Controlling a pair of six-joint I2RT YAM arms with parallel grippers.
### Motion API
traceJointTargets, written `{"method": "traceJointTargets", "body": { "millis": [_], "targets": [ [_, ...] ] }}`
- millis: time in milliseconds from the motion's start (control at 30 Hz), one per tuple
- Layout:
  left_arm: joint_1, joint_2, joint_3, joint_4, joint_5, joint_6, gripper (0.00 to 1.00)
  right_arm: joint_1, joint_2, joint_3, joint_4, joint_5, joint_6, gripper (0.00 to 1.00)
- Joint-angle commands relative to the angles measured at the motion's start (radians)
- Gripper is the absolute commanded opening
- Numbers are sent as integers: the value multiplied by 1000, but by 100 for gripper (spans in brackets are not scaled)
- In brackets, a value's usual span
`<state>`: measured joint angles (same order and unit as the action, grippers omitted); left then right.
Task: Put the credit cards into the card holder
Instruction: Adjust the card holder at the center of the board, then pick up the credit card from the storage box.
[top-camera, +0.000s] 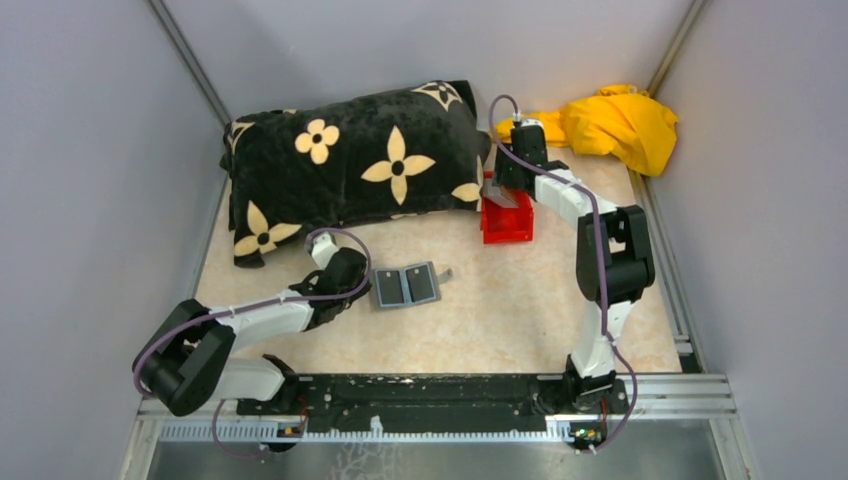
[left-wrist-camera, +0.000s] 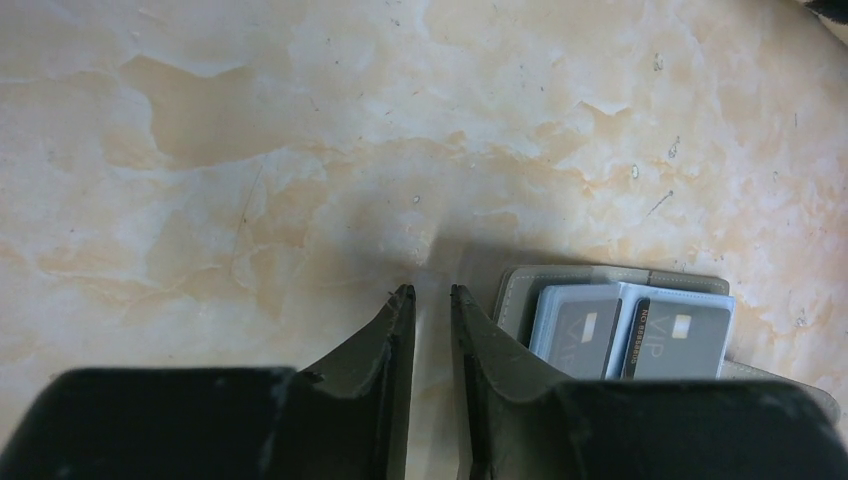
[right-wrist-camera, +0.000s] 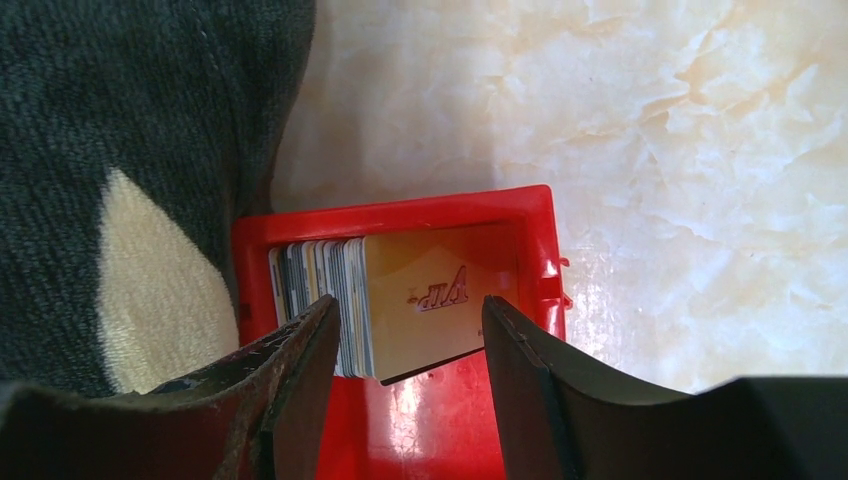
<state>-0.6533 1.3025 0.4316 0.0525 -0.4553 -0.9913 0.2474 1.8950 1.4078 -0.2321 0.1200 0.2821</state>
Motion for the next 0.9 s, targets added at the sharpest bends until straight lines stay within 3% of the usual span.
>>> {"method": "traceJointTargets", "body": {
  "millis": [0, 700, 867],
  "targets": [
    [10, 9, -5, -58, 26, 31, 27, -8, -17, -2, 58, -18, 3, 55],
    [15, -67, -38, -82, 15, 22, 28, -7, 73, 60, -2, -65, 21, 52],
    [14, -71, -42, -82, 18, 19, 28, -8, 80, 65, -20, -95, 30, 41]
  ]
}}
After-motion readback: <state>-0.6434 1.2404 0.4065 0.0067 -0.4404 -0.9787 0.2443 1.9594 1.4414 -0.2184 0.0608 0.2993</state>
